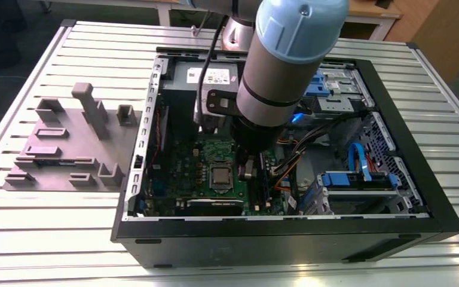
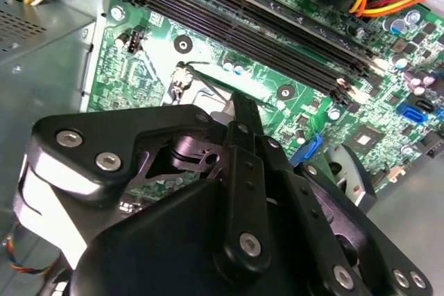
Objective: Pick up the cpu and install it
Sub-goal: 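Install the first cpu locking lever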
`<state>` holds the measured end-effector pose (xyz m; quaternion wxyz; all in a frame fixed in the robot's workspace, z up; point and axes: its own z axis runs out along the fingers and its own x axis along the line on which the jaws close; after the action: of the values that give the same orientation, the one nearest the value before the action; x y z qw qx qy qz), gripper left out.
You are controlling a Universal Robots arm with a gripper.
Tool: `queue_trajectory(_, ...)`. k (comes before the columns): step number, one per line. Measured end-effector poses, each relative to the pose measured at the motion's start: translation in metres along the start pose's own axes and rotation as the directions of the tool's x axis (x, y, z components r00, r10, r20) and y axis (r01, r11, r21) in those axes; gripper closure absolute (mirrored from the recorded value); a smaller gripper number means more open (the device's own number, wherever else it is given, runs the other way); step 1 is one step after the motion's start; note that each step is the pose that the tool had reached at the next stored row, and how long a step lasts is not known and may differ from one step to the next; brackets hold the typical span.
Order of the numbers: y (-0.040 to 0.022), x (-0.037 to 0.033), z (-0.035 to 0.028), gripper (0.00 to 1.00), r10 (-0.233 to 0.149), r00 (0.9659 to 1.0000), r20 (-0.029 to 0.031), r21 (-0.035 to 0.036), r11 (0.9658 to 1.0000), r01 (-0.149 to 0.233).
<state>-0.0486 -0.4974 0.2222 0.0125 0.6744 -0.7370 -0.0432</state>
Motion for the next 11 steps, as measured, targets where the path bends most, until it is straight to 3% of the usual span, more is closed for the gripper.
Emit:
queue_trajectory(7, 0.0014, 0.0104, 0.0074, 0.90, -0.018, 0.9998, -0.0008, -0.0007, 0.9998, 0.018)
queue_trajectory(11, 0.0012, 0.0124, 0.0117, 0.90, -0.023, 0.9997, -0.0010, -0.0007, 0.9997, 0.023)
